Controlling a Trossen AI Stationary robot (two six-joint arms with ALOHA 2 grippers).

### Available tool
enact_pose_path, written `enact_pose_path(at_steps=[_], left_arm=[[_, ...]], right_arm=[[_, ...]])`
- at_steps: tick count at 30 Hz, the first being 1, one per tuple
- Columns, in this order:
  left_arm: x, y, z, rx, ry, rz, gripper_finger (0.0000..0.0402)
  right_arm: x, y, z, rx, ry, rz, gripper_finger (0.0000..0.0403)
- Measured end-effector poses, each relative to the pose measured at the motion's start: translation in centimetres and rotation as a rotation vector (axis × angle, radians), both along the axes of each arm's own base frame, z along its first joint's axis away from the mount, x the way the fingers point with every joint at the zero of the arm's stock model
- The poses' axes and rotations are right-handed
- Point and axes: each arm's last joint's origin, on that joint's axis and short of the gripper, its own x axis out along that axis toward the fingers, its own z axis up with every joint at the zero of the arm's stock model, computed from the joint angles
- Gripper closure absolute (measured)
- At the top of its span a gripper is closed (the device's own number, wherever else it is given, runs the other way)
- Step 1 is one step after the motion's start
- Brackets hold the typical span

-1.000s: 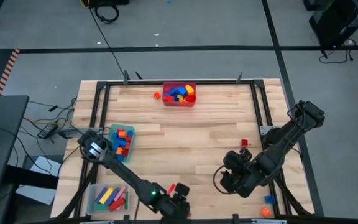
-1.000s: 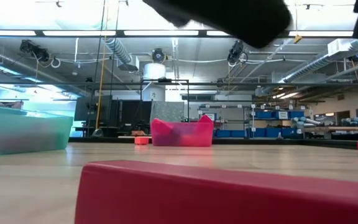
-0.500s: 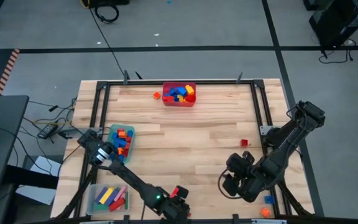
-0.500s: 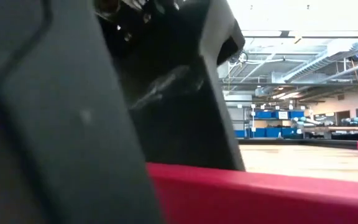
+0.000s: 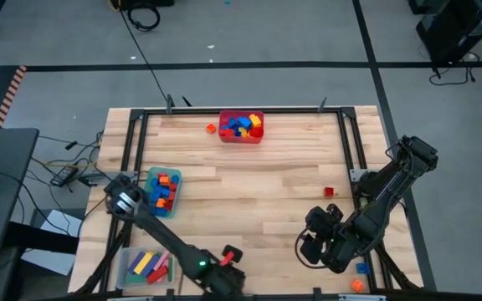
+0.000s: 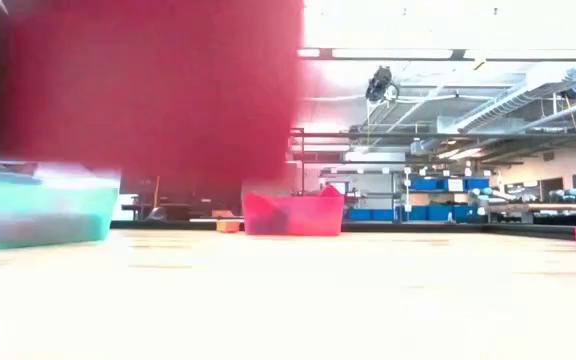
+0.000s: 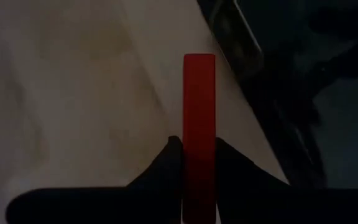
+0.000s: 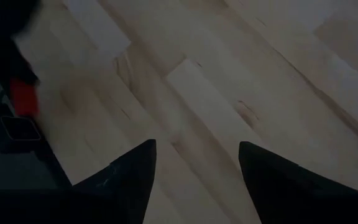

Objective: Sort blocks by size
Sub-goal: Put the red rectangle block into the transparent bin, then put the orange 4 studded building block into the teal bin

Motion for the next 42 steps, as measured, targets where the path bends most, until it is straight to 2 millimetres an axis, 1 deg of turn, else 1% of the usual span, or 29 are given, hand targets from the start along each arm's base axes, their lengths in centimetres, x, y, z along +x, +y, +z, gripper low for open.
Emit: enact_pose_path(at_steps=[3, 7, 10, 13, 17, 20, 22, 26, 28, 30, 32, 35, 37, 40, 42], left_arm=[[-2.0, -0.1, 1.9, 0.017, 0.014, -0.003, 0.0346], [-6.0, -0.2, 3.2, -0.004, 0.047, 0.043, 0.0346], [-9.7, 0.1, 3.8, -0.042, 0.059, 0.149, 0.0346], [-13.3, 0.6, 4.9, -0.108, 0.043, 0.292, 0.0346], [-17.1, 1.6, 6.4, -0.214, 0.014, 0.467, 0.0346], [-19.3, 2.4, 6.5, -0.234, 0.064, 0.518, 0.0346], [-20.6, 2.8, 5.9, -0.196, 0.162, 0.519, 0.0346], [-22.4, 3.2, 4.2, -0.123, 0.364, 0.469, 0.0346], [-22.8, 3.4, 3.3, -0.101, 0.401, 0.472, 0.0346], [-23.0, 3.7, 2.8, -0.089, 0.409, 0.502, 0.0338], [-23.0, 3.8, 2.7, -0.084, 0.404, 0.521, 0.0309], [-23.0, 3.8, 2.7, -0.079, 0.401, 0.526, 0.0255], [-23.0, 3.9, 2.7, -0.081, 0.402, 0.537, 0.0229], [-23.2, 4.2, 3.3, -0.084, 0.402, 0.569, 0.0207], [-23.3, 4.6, 4.2, -0.092, 0.371, 0.595, 0.0202]], right_arm=[[0.0, 0.0, 0.0, -0.001, 0.000, 0.001, 0.0159], [0.0, 0.0, 0.0, -0.012, -0.009, 0.001, 0.0160], [0.0, 0.0, 0.0, -0.017, -0.011, 0.003, 0.0161], [0.0, 0.0, 0.0, -0.025, -0.009, 0.017, 0.0161], [0.1, -0.1, 0.0, -0.042, -0.020, 0.021, 0.0160], [0.1, -0.1, 0.1, -0.065, -0.043, 0.013, 0.0162], [0.2, -0.2, 0.1, -0.078, -0.056, 0.009, 0.0162], [0.4, -0.4, 0.1, -0.090, -0.063, 0.005, 0.0161], [0.4, -0.4, 0.1, -0.089, -0.064, 0.004, 0.0162], [0.4, -0.3, 0.1, -0.086, -0.067, 0.004, 0.0162], [0.4, -0.3, 0.1, -0.085, -0.069, 0.004, 0.0162], [0.4, -0.3, 0.1, -0.083, -0.070, 0.004, 0.0161], [0.4, -0.3, 0.1, -0.083, -0.070, 0.005, 0.0162], [0.4, -0.3, 0.1, -0.085, -0.070, 0.008, 0.0163], [0.4, -0.3, 0.1, -0.086, -0.069, 0.009, 0.0163]])
